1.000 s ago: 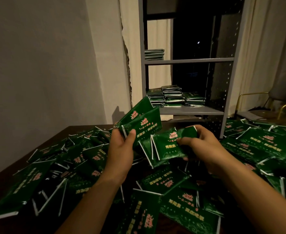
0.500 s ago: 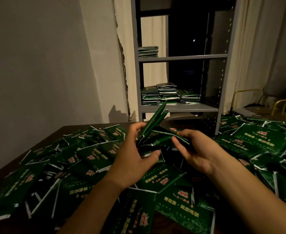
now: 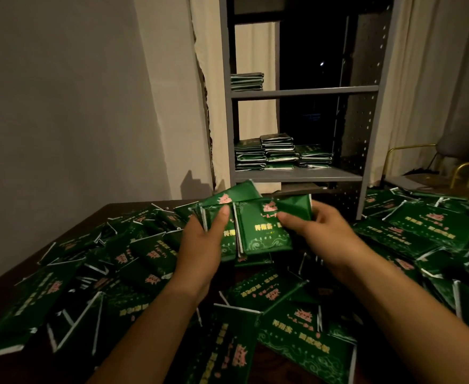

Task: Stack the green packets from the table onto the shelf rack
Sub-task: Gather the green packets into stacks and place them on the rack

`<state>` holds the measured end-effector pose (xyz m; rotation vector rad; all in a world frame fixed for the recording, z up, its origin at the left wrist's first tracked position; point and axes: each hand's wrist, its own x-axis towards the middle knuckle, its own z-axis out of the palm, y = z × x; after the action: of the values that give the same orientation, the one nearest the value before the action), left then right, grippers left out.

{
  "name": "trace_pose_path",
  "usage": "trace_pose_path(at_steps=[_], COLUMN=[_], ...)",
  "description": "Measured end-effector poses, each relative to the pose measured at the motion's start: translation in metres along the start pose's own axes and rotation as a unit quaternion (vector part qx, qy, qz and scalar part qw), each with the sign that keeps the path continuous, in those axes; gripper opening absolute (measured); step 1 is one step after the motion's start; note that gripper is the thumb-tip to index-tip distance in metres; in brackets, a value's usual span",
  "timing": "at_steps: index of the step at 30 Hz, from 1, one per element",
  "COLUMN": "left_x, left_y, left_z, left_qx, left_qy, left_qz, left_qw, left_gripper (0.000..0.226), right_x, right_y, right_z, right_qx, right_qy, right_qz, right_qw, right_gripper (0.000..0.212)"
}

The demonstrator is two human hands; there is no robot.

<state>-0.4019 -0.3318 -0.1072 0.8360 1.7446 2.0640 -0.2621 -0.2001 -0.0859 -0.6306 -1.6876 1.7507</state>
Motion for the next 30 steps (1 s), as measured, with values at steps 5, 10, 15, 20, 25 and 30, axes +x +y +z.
trace_pose_path(at_steps=[5,10,15,20,25,30], left_x=[-0.008,-0.004,-0.007,-0.010,-0.009,-0.007], left_y=[0.002,0.002,0.003,0.000,-0.006,-0.002], left_z=[0.002,-0.003,-0.002,-0.001,0.000,-0.004], left_qx=[0.029,0.077,0.152,0.242,0.334,0.331], left_qy=[-0.095,-0.101,-0.119,-0.189,-0.206,-0.194], left_qz=[-0.010,-0.010,0.030,0.032,0.077,0.096], left_qw=[0.995,0.992,0.981,0.951,0.916,0.919], left_gripper=[0.069,0.056,0.074,0.048,0.043,0.042], right_x=[0.002,0.003,0.002,0.003,0.002,0.003], right_y=[0.015,0.008,0.012,0.015,0.019,0.012], right_z=[0.018,-0.003,-0.009,-0.005,-0.004,-0.007], right_qx=[0.014,-0.079,-0.230,-0.234,-0.327,-0.293], right_qy=[-0.009,-0.106,-0.151,-0.168,-0.178,-0.136], right_qz=[-0.042,-0.050,-0.015,-0.043,-0.037,-0.071], right_qw=[0.999,0.990,0.961,0.957,0.927,0.944], right_gripper=[0.050,0.057,0.068,0.062,0.033,0.054])
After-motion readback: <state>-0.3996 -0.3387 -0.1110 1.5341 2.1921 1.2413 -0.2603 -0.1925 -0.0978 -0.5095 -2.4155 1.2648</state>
